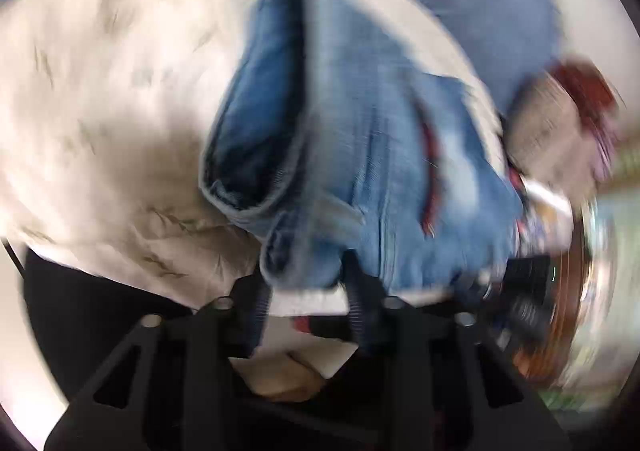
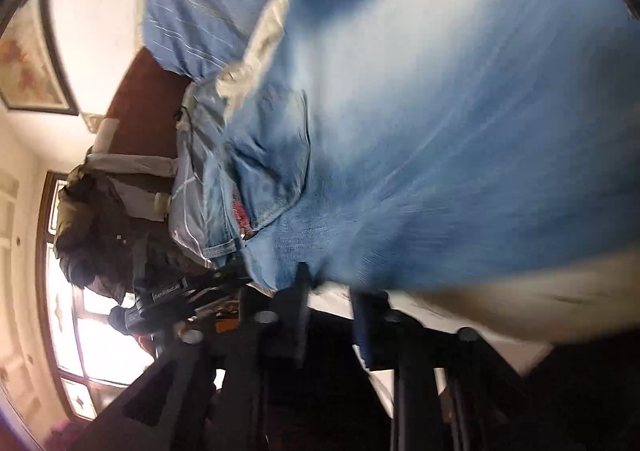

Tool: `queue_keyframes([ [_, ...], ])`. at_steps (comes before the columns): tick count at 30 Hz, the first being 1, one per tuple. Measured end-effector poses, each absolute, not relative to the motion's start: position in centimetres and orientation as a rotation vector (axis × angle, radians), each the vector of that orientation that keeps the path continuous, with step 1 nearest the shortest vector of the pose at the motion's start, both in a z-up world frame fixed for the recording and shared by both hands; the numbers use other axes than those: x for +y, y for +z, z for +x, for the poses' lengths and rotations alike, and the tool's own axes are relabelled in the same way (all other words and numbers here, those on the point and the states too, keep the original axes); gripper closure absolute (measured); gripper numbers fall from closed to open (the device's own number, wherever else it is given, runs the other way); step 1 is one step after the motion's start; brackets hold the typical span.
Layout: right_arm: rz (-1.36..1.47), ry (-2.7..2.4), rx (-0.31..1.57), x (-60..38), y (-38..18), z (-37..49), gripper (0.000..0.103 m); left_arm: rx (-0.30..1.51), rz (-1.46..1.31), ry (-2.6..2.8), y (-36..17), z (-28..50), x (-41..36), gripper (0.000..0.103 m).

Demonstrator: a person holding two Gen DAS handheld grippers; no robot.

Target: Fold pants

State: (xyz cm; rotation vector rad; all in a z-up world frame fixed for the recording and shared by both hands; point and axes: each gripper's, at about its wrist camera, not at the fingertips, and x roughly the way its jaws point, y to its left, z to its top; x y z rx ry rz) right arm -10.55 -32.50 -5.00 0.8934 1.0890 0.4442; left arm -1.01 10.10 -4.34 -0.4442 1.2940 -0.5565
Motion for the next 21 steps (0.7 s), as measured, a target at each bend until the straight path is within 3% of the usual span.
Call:
queue_keyframes([
  [4,0.918,0.107,0.880,-43.9,-1.5,-16.0,0.066,1.173,-0.399,-0.626,-1.0,-2.5,12.9,0.055],
  [6,0.943,-0.118,0.772,-49.6,-0.7,-18.5,0.063,1.124,-0.413,-0.549,-0.2,-1.3,14.1,0.037],
  [10,0.944,-0.340,0.716,-54.5,-1.1,-19.0,0.063,1.207,-0.517,-0.477,-2.2,2.9,13.2,0.036],
  [13,0.911,-0.370,0.739,-54.5,-1.5,-17.2,0.067,1.276,-0.483,-0.443,-3.5,4.8,10.8,0.043],
  [14,0.880,-0.361,0.732,-54.3,-1.2,-16.8,0.096,1.289,-0.464,-0.438,-3.4,5.2,9.7,0.062],
  [15,0.852,-0.320,0.706,-54.4,-0.6,-16.8,0.101,1.296,-0.449,-0.454,-3.0,4.9,9.1,0.068],
  [18,0.798,-0.289,0.632,-54.1,0.7,-18.1,0.103,1.229,-0.358,-0.432,-1.2,4.1,8.7,0.068],
  [21,0.866,-0.350,0.673,-55.0,-1.2,-19.4,0.102,1.257,-0.312,-0.395,-2.6,4.2,8.5,0.068],
])
